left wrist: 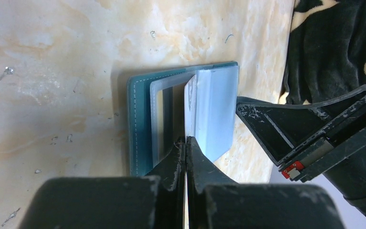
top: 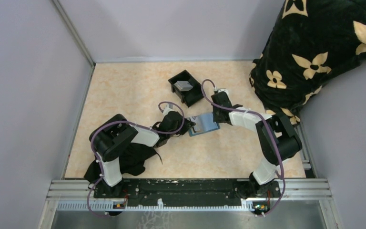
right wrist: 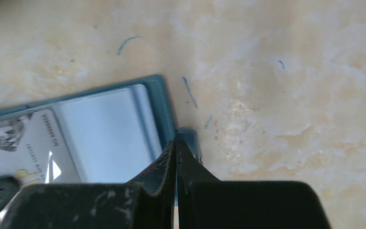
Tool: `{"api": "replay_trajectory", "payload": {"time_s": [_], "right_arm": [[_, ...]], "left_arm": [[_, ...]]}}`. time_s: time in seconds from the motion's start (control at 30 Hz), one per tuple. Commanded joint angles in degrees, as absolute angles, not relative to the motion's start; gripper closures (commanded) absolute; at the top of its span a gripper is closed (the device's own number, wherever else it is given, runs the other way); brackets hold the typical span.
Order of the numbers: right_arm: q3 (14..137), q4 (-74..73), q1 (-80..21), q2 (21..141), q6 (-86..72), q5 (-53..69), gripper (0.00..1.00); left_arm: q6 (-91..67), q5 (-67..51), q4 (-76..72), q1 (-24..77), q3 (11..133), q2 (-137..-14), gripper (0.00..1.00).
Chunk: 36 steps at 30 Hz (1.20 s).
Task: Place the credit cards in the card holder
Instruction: Insert the credit card into the card holder.
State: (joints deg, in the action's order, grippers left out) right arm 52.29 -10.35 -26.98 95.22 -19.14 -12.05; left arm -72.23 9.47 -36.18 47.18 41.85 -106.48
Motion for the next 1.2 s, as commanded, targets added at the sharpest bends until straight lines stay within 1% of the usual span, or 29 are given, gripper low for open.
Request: {"api": "replay_trajectory", "payload": {"time_s": [0.0, 0.2, 0.43, 0.83, 1.17], "right_arm": [[51.83, -13.08, -25.79, 92.94, -18.9, -17.22, 1.0], [51.76, -12.89, -25.16, 93.3, -18.86, -17.09, 1.0], [51.92, -12.22, -25.14, 94.18, -18.8, -13.05, 1.0], [51.42, -11.87, -25.18, 96.9, -18.59, -11.46, 1.0], [51.22, -11.62, -25.22, 97.14, -18.89, -11.77, 1.0]], "left_arm": [[-71.64, 10.72, -34.1, 47.46, 41.24, -106.52, 1.0], [-71.44, 10.71, -33.66, 47.46, 41.64, -106.82, 1.0], [-70.69, 10.15, -33.44, 47.46, 42.89, -106.68, 1.0], [-71.1, 7.74, -37.63, 47.46, 42.44, -105.43, 1.0], [-69.18, 8.71, -32.55, 47.47, 41.28, -100.7, 1.0]]}}
